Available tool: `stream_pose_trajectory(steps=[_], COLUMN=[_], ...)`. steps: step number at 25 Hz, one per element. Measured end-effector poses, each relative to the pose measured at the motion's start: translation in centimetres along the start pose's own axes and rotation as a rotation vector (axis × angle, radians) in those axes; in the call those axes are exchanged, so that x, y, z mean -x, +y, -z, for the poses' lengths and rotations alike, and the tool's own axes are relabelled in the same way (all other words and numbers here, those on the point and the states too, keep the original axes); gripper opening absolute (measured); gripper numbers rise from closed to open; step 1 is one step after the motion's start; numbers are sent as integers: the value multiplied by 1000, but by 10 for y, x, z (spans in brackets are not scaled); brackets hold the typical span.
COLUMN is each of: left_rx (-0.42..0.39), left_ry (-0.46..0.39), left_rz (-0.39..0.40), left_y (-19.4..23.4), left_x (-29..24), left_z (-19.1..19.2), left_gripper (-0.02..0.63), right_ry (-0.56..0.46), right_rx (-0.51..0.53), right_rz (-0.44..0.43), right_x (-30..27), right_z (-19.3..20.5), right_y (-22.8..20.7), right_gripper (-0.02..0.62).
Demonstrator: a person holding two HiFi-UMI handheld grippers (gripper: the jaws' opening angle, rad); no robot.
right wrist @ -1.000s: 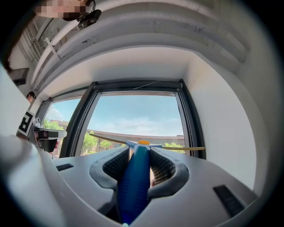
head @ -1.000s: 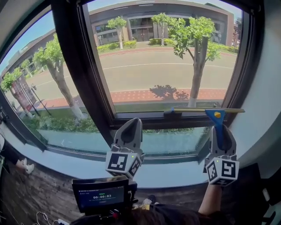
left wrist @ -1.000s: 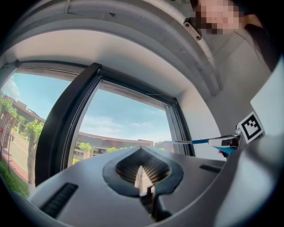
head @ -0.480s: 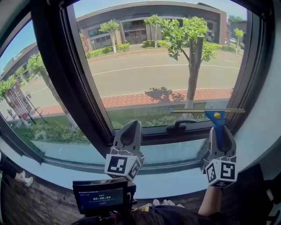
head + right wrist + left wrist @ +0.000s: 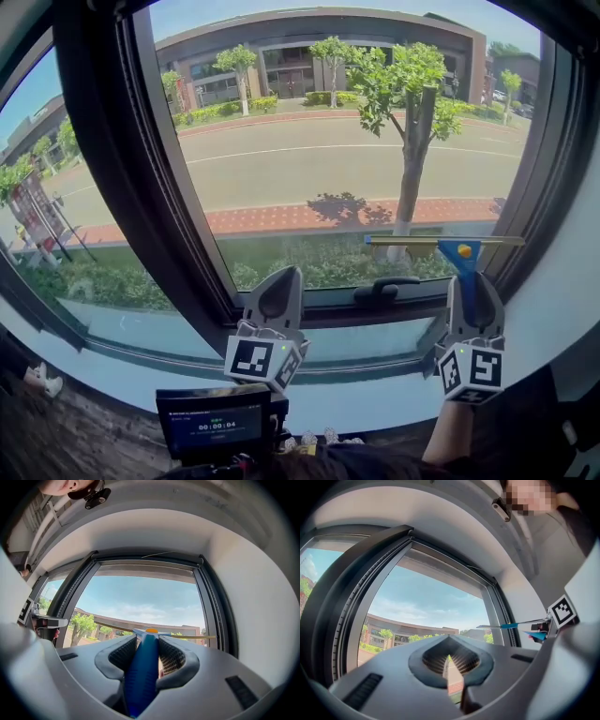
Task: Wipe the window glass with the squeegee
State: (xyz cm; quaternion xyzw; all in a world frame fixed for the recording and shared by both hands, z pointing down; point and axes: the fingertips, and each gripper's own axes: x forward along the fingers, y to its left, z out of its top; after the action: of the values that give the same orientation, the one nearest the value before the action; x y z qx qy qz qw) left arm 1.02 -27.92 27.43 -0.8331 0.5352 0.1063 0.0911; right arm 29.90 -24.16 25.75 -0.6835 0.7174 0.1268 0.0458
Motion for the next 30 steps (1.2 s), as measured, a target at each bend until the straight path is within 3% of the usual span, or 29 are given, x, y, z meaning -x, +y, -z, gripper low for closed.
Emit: stream_pose_trajectory(steps=[15,23,30], left_rx=[-37,-43,-40], left_ry=[-5,-17,-26], left_rz=[-38,-32,-47], left_y=[3,4,4], left_x=[-43,-51,-52], left_z=[-1,-9,-17], left_gripper=[2,2,2], right_ry=[-35,-133,-264], right_rx=[-18,6,7], right_rz=[-17,12,13], right_x=[-56,-83,-115], right_z=[-8,-63,-144], right_y=[-25,-39,-62], right_gripper=[141,141,141])
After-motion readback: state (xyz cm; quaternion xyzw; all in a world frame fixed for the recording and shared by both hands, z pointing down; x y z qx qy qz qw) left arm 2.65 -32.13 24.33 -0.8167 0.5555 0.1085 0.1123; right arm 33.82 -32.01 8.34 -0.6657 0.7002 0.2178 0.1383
